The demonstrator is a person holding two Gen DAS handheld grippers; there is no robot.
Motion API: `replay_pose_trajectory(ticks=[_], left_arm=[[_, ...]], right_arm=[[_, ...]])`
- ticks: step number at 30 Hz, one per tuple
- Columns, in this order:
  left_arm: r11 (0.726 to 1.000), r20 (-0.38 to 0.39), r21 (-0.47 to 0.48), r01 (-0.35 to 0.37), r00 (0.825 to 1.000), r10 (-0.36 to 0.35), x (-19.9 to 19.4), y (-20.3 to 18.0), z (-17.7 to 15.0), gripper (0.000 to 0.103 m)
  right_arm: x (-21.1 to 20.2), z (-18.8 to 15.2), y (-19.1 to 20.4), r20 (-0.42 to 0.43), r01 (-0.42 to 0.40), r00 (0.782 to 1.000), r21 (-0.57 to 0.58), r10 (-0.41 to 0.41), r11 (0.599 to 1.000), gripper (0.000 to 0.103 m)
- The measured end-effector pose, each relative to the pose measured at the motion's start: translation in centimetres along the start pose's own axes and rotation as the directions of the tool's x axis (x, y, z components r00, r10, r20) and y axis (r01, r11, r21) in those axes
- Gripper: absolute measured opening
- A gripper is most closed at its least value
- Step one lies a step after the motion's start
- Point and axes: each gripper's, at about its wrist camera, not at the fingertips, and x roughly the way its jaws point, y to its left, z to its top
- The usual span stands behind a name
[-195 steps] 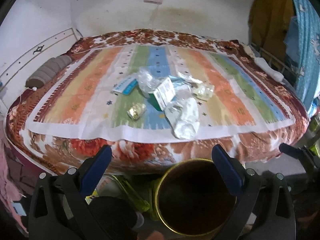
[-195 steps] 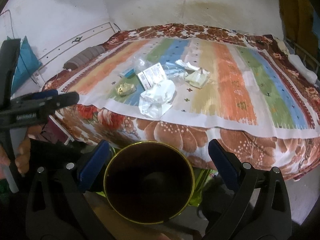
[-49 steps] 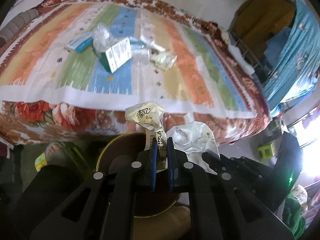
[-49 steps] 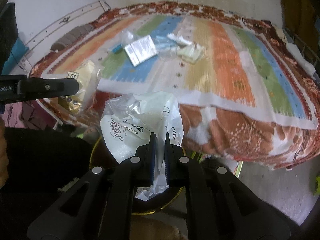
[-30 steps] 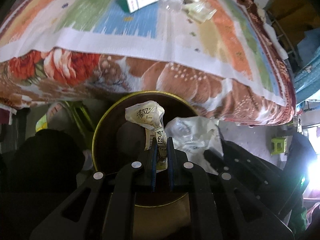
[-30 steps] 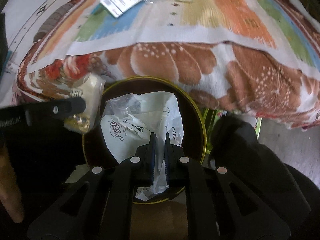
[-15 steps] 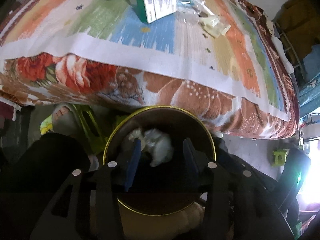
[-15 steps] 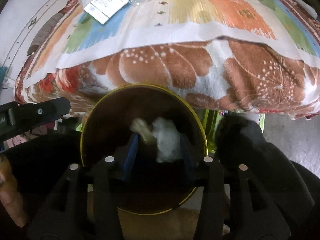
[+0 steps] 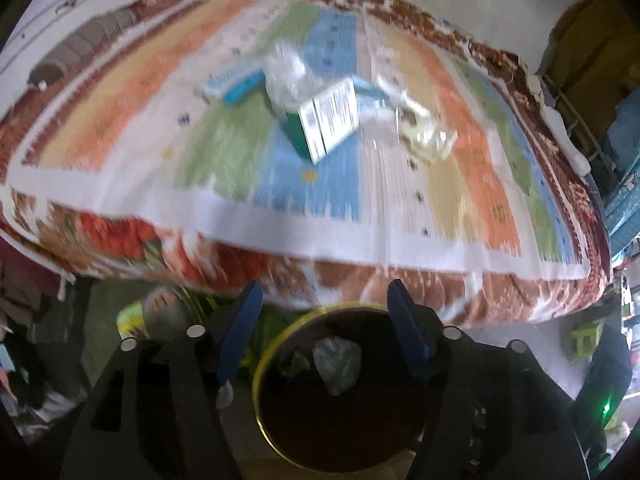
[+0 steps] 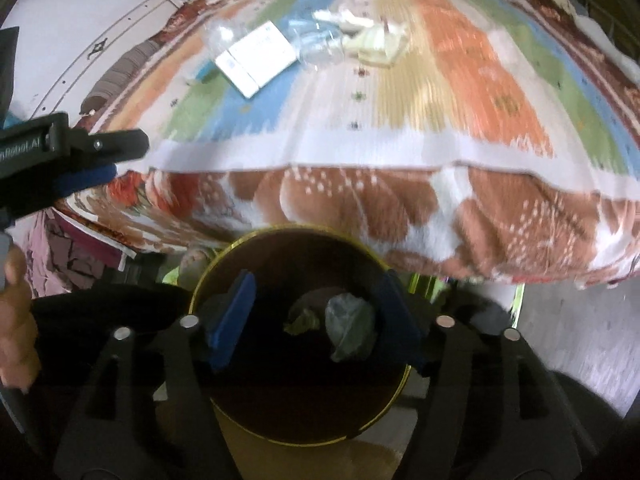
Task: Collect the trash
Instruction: 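Open both tools to drop the wrapper and bag into the bin, then grasp the clear plastic bag with the left tool while the right tool grasps the green-white medicine box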
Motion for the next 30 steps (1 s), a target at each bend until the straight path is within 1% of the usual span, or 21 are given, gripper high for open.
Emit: replay_pose_trajectory(ticks=[3, 5, 6, 9, 11, 13, 15, 18, 19, 22, 23, 26, 27, 30], left_arm=[[0.999, 0.041, -0.029, -0.017, 0.999, 0.018, -0.9, 1.3, 1.6, 0.069], [0.998, 0.049, -0.059, -0.020, 0.999, 0.023, -1.1, 2.3, 2.5, 0.069], [0.996, 0.055, -0.084, -0.018, 0.998, 0.022, -1.1, 3.0, 3.1, 0.069], [0.993, 0.078, -0.117, -0.022, 0.996, 0.031, -1.3, 4.0, 4.6, 0.069], [0.991, 0.099, -0.129, -0.032, 0.994, 0.045, -1.3, 4.5, 5.8, 0.069], [0.988, 0.122, -0.151, -0.019, 0.992, 0.037, -1.4, 5.1, 6.9, 0.071], [0.985, 0.138, -0.172, -0.010, 0.990, 0.034, -1.2, 5.7, 7.8, 0.073], [0.981, 0.141, -0.193, 0.009, 0.990, 0.019, -0.5, 6.2, 8.8, 0.074], [0.981, 0.141, -0.195, 0.014, 0.990, 0.014, -0.2, 6.3, 9.1, 0.074], [0.982, 0.136, -0.184, 0.030, 0.991, -0.005, 0.8, 6.4, 10.2, 0.077], [0.982, 0.137, -0.184, 0.036, 0.991, -0.010, 1.0, 6.5, 10.4, 0.077], [0.976, 0.142, -0.198, 0.086, 0.988, -0.059, 1.6, 6.7, 11.2, 0.079], [0.977, 0.155, -0.190, 0.099, 0.985, -0.070, 1.9, 6.8, 11.6, 0.080], [0.982, 0.177, -0.172, 0.080, 0.983, -0.049, 2.9, 7.5, 12.5, 0.081]], right_arm=[[-0.4, 1.0, -0.1, 0.029, 0.005, 1.000, -0.018, -0.004, 1.000, 0.069], [-1.2, 1.9, 0.6, 0.050, -0.025, 0.998, -0.062, 0.028, 0.998, 0.069], [-1.7, 2.2, 1.1, 0.071, -0.039, 0.996, -0.090, 0.046, 0.995, 0.069], [-3.0, 3.3, 2.3, 0.145, -0.018, 0.989, -0.156, 0.041, 0.988, 0.077], [-3.0, 4.2, 2.5, 0.160, -0.031, 0.986, -0.160, 0.057, 0.987, 0.078], [-2.9, 5.0, 2.8, 0.168, -0.038, 0.984, -0.166, 0.066, 0.985, 0.081], [-2.8, 5.8, 3.2, 0.180, -0.035, 0.981, -0.178, 0.068, 0.983, 0.081], [-2.7, 6.7, 3.8, 0.205, -0.031, 0.976, -0.189, 0.071, 0.981, 0.085], [-2.6, 7.0, 3.9, 0.214, -0.029, 0.974, -0.192, 0.071, 0.981, 0.087], [-1.8, 7.6, 4.2, 0.237, -0.010, 0.970, -0.187, 0.055, 0.982, 0.088], [-1.5, 7.8, 4.4, 0.241, -0.018, 0.968, -0.184, 0.063, 0.983, 0.089], [-1.0, 7.9, 5.1, 0.261, -0.010, 0.964, -0.192, 0.061, 0.981, 0.091], [-0.8, 8.0, 5.4, 0.272, -0.003, 0.961, -0.198, 0.057, 0.980, 0.092], [0.0, 8.4, 6.3, 0.294, 0.024, 0.955, -0.208, 0.038, 0.978, 0.094]])
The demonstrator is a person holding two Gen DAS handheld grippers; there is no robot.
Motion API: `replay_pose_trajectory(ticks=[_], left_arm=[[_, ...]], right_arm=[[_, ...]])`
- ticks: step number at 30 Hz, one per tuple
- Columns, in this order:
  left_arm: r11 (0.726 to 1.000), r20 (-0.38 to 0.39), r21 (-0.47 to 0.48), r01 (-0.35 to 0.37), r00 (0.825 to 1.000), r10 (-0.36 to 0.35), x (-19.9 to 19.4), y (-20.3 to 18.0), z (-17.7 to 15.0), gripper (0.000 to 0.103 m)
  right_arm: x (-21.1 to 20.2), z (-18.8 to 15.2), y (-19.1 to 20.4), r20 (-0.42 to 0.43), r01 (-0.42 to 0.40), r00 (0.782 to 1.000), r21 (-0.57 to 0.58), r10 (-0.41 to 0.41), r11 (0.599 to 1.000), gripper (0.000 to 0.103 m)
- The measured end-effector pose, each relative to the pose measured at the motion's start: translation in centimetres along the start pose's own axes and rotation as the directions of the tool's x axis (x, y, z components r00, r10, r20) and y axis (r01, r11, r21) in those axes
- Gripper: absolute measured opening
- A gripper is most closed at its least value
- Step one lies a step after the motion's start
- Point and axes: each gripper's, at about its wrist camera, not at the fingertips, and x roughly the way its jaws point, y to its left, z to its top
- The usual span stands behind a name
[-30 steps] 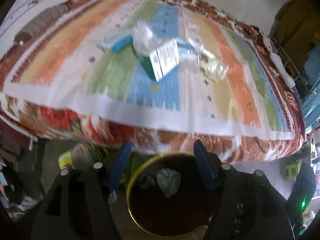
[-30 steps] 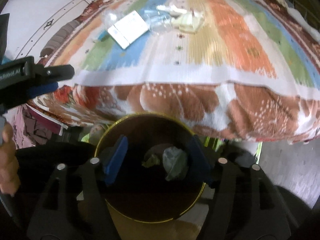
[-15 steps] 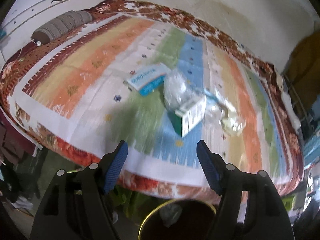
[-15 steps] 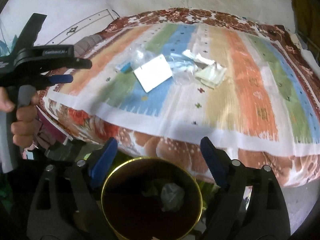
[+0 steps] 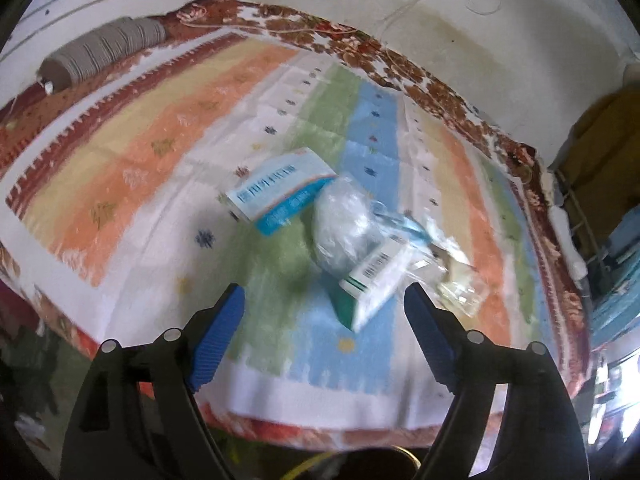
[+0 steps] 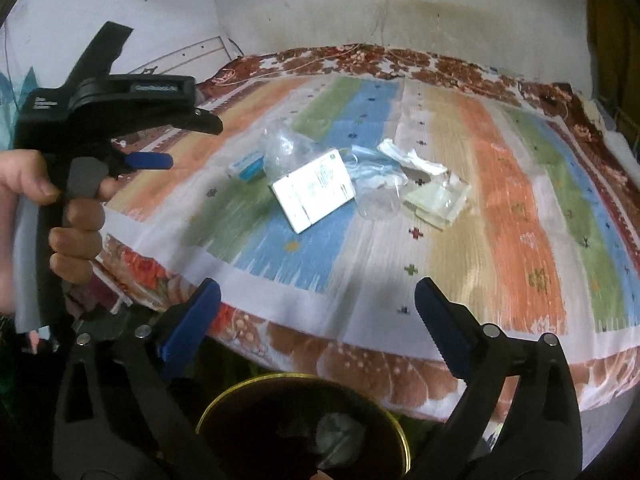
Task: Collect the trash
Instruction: 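Grasp the clear plastic bag with the left tool while the right tool grasps the green-white medicine box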
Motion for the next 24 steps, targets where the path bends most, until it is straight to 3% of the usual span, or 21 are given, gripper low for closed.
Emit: replay_pose_trajectory(ticks=[5, 10, 13, 15, 24], left_arm=[[0.988, -0.029, -0.086, 0.126, 0.991, -0.129, 1.4, 1.6, 1.4, 0.081], [0.990, -0.039, -0.053, 0.132, 0.990, -0.135, 2.4, 1.2, 2.9, 0.083], [0.978, -0.042, -0.015, 0.207, 0.977, -0.207, 3.4, 1.4, 3.2, 0.088], [0.985, -0.042, 0.027, 0.172, 0.984, -0.171, 4.5, 1.5, 3.2, 0.088], [0.967, -0.071, -0.044, 0.251, 0.965, -0.254, 7.1, 2.7, 5.4, 0.088]], right_arm=[[1.5, 0.3, 1.3, 0.028, 0.038, 0.999, -0.037, -0.037, 0.999, 0.094], [3.8, 0.5, 3.4, 0.030, 0.075, 0.997, -0.091, -0.073, 0.993, 0.094], [5.1, 0.4, 4.8, 0.041, 0.104, 0.994, -0.132, -0.099, 0.986, 0.094], [6.0, 0.5, 5.5, 0.057, 0.129, 0.991, -0.155, -0.122, 0.979, 0.094], [10.6, 1.8, 6.0, 0.028, 0.200, 0.980, -0.084, -0.198, 0.976, 0.094]])
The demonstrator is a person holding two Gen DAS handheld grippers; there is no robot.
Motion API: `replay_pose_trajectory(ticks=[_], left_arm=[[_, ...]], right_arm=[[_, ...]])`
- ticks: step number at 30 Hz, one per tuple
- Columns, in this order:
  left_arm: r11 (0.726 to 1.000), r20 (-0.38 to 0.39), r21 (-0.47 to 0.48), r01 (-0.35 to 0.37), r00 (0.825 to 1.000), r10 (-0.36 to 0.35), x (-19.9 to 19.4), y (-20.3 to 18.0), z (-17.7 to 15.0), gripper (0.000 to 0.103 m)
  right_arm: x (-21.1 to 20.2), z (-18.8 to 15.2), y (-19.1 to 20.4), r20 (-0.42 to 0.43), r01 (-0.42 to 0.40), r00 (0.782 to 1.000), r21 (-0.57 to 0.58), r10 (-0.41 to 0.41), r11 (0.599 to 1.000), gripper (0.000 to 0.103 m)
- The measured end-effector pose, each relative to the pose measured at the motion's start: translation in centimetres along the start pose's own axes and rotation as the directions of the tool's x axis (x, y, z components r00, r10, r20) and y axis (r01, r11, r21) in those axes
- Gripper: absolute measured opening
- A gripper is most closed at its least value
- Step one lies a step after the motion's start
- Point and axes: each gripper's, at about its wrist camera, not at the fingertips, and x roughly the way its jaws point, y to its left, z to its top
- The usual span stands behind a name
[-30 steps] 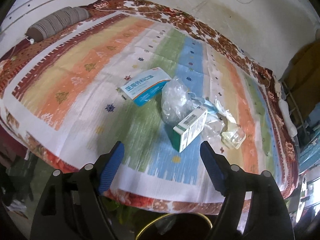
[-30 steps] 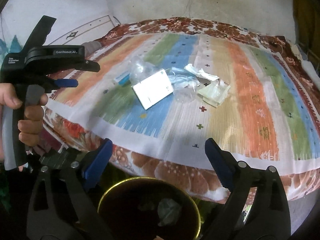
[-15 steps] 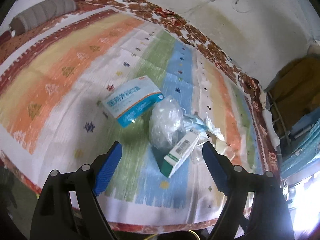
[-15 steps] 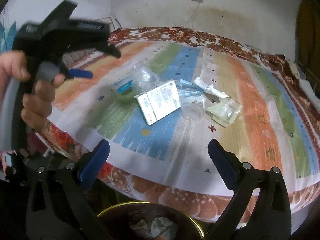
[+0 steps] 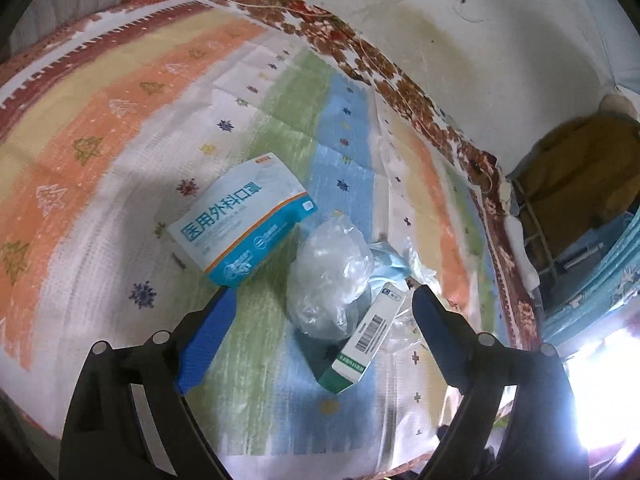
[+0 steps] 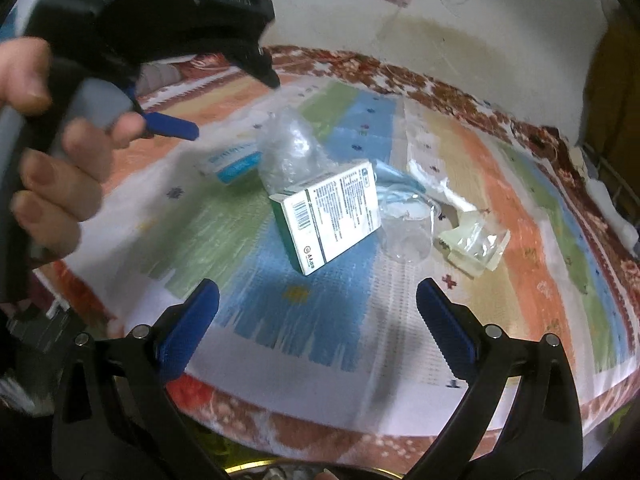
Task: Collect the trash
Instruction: 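Grasp the clear plastic bag with the left tool while the right tool grasps the green-white medicine box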
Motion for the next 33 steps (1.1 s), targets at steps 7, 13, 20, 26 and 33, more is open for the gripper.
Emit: replay_pose_trajectory(ticks=[7, 13, 20, 26, 33], left_arm=[[1.000, -0.017, -0.023, 0.018, 1.000, -0.018, 0.8, 3.0, 0.8, 0.087], [1.000, -0.043, -0.002, 0.007, 0.999, -0.007, 1.5, 3.1, 0.9, 0.086], [0.998, -0.025, 0.026, 0.055, 0.998, -0.054, 1.9, 1.2, 1.7, 0.086], [0.998, -0.043, 0.041, 0.050, 0.998, -0.048, 3.1, 0.5, 1.9, 0.075], [0.998, -0.077, 0.059, 0.023, 0.997, -0.018, 5.1, -0.2, 1.7, 0.050]], right_arm=[[3.0, 1.5, 2.0, 0.012, 0.052, 0.999, -0.009, -0.052, 0.999, 0.094], [4.8, 2.3, 2.8, 0.046, 0.133, 0.990, 0.017, -0.134, 0.991, 0.094], [7.0, 2.6, 3.1, 0.037, 0.188, 0.982, -0.001, -0.188, 0.982, 0.089], [8.2, 2.3, 2.1, 0.004, 0.197, 0.980, 0.031, -0.197, 0.980, 0.067], [7.9, 2.2, 0.2, 0.021, 0.170, 0.985, 0.097, -0.173, 0.981, 0.033]])
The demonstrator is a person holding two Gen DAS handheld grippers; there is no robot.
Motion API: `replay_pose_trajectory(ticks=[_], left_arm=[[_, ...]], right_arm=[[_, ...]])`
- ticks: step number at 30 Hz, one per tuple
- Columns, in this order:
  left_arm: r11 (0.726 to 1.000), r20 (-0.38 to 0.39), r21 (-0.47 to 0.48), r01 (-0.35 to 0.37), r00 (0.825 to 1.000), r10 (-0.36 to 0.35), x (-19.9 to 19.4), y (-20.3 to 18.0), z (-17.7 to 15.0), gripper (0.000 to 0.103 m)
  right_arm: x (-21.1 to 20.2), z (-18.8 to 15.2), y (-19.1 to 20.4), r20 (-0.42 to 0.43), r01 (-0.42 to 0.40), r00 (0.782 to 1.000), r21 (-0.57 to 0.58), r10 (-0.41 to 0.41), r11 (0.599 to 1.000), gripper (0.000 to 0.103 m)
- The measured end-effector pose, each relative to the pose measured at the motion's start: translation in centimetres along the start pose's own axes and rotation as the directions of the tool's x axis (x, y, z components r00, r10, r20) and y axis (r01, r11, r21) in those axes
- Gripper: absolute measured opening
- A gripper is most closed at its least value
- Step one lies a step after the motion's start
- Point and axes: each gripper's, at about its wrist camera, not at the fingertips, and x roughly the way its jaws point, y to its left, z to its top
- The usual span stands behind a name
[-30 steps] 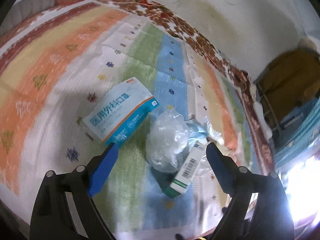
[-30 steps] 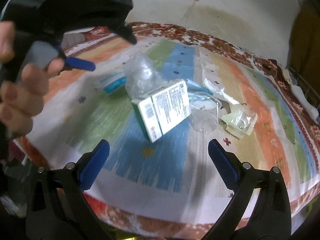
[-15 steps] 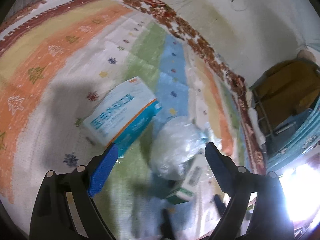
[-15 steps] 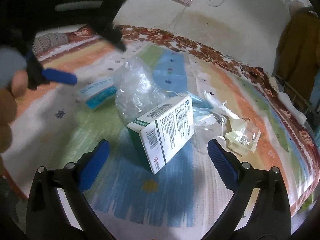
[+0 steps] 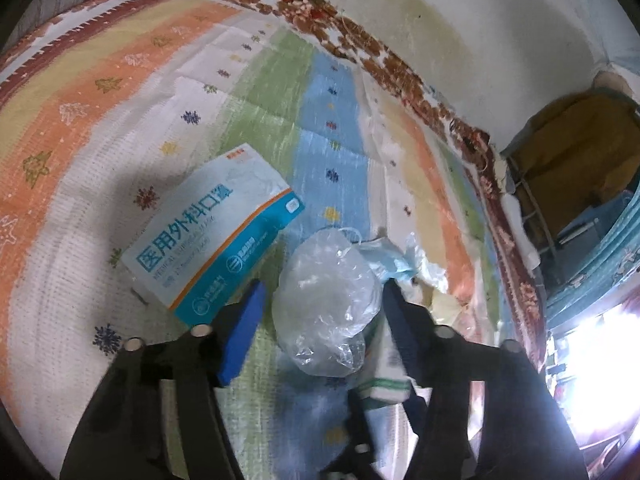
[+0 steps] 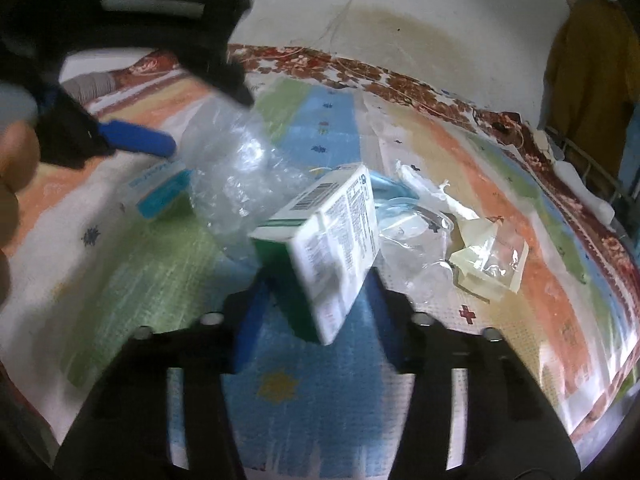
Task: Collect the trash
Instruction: 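Grasp the clear plastic bag with the left tool while the right tool grasps the green-white medicine box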
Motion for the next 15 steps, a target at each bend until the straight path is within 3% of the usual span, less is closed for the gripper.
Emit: replay_pose_trajectory(ticks=[1, 4, 13, 15], left_arm=[[1.000, -0.012, 0.003, -0.018, 1.000, 0.018, 0.3, 0.0, 0.0, 0.046], [1.000, -0.006, 0.007, -0.007, 1.000, 0.007, 0.3, 0.0, 0.0, 0.036], [0.996, 0.023, 0.034, -0.079, 0.997, 0.078, -0.9, -0.9, 0.6, 0.027], [0.996, 0.034, 0.057, -0.069, 0.997, 0.067, -1.7, -1.9, 0.9, 0.027]], right_arm=[[0.0, 0.0, -0.3, -0.003, -0.004, 1.000, 0.006, 0.004, 1.000, 0.028], [0.3, -0.1, -1.3, -0.011, -0.011, 1.000, 0.026, 0.012, 1.000, 0.026], [-0.7, 0.6, -3.5, -0.019, -0.072, 0.997, 0.040, 0.073, 0.997, 0.024], [-1.6, 0.9, -4.0, -0.013, -0.084, 0.996, 0.043, 0.085, 0.996, 0.023]])
